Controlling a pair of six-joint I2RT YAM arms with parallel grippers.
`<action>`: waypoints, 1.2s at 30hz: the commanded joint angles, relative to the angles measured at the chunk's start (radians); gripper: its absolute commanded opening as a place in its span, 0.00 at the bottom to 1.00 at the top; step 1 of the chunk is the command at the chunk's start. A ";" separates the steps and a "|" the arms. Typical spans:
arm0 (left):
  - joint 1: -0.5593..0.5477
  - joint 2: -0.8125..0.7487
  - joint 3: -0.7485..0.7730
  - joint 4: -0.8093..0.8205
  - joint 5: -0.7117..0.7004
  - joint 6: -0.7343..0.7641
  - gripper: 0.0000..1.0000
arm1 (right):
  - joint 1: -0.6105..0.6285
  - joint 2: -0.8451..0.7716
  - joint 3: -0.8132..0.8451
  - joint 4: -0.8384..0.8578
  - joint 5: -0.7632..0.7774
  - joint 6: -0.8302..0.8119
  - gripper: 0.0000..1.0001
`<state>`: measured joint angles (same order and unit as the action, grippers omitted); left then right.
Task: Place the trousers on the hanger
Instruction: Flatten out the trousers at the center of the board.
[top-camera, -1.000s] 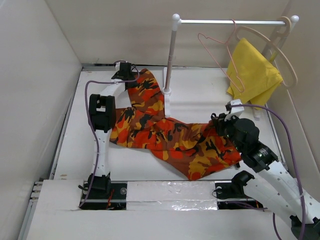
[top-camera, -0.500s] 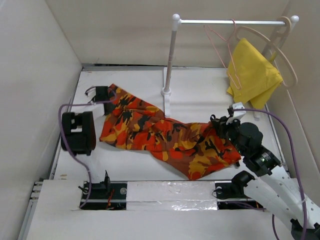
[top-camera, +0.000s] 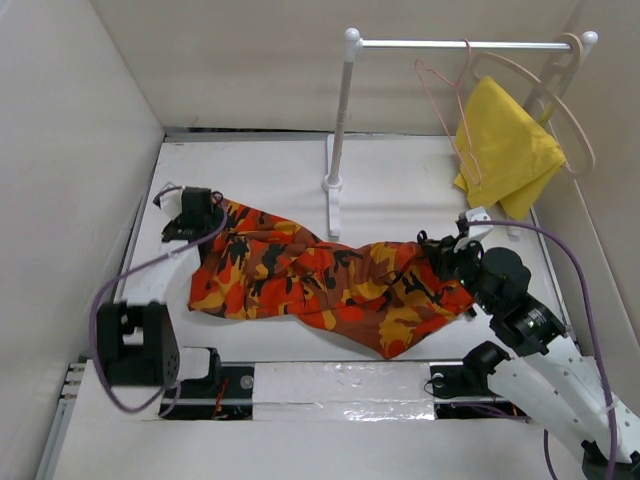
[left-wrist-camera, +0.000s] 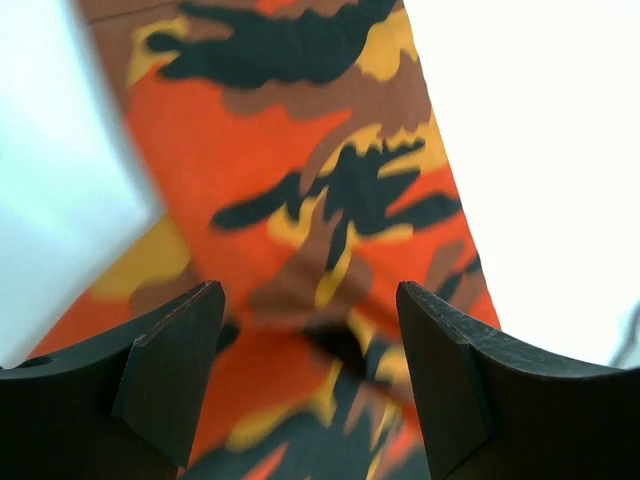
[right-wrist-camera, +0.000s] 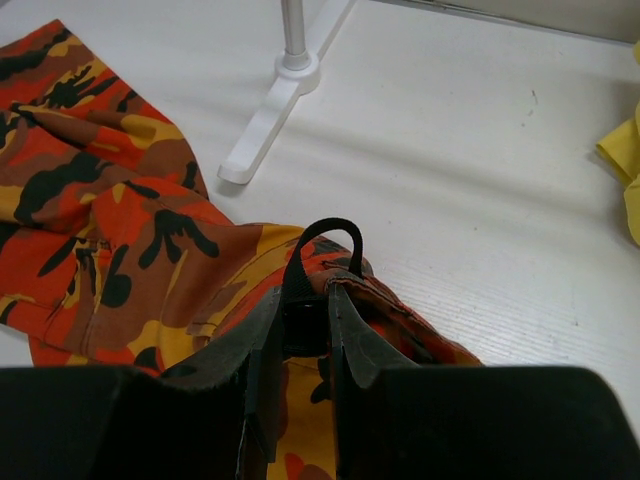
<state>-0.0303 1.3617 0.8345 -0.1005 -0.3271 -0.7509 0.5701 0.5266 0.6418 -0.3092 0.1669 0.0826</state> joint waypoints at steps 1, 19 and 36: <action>-0.002 -0.202 -0.104 -0.087 -0.064 -0.039 0.68 | 0.002 -0.034 0.053 0.013 0.000 -0.018 0.00; -0.029 -0.492 -0.443 -0.199 0.166 -0.259 0.52 | 0.002 -0.019 0.032 0.030 -0.096 -0.021 0.00; -0.424 0.303 0.161 0.104 0.112 -0.246 0.10 | -0.007 0.079 0.050 0.064 -0.046 -0.021 0.00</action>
<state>-0.4385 1.6566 0.9218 -0.0051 -0.1913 -1.0115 0.5694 0.6182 0.6491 -0.3210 0.1097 0.0708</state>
